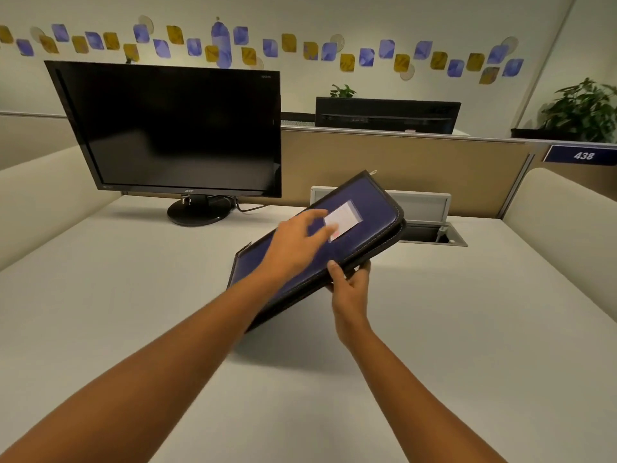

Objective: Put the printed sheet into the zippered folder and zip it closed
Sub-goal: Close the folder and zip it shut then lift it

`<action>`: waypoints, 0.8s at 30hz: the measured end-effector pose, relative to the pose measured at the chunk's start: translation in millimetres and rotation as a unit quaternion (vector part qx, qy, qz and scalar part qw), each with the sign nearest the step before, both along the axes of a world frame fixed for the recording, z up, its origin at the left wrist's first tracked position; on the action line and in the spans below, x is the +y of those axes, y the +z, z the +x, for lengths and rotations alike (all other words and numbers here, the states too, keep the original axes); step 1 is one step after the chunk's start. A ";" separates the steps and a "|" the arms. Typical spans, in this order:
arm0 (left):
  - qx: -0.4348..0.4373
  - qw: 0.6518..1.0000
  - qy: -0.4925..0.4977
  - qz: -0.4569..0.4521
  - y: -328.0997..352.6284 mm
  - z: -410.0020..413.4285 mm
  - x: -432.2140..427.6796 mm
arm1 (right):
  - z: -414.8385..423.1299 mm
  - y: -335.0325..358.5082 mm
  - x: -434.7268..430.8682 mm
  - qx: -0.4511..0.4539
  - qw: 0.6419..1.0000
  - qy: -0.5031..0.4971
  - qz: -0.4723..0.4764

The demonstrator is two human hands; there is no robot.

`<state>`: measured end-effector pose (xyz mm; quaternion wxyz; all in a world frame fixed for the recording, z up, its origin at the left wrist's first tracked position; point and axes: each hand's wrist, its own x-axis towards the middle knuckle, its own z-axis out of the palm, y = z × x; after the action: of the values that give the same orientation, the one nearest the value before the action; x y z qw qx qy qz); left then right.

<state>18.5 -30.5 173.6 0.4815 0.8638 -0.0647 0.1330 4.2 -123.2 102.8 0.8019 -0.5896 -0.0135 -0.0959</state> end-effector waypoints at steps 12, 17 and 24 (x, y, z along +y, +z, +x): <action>0.125 0.979 0.138 -0.083 -40.2 41.9 90.1 | 42.2 14.0 -80.5 0.022 0.999 -0.001 0.049; 0.196 0.970 0.083 -0.116 -55.4 29.1 102.3 | 50.7 36.9 -92.4 0.002 0.999 0.042 -0.021; 0.153 0.947 0.104 -0.263 -79.3 11.5 99.8 | 63.1 43.8 -86.8 0.037 0.997 0.053 -0.046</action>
<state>29.9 69.3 94.3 0.6791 0.7186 0.1371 0.0604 67.2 -210.0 146.7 0.7778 -0.6275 -0.0197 -0.0304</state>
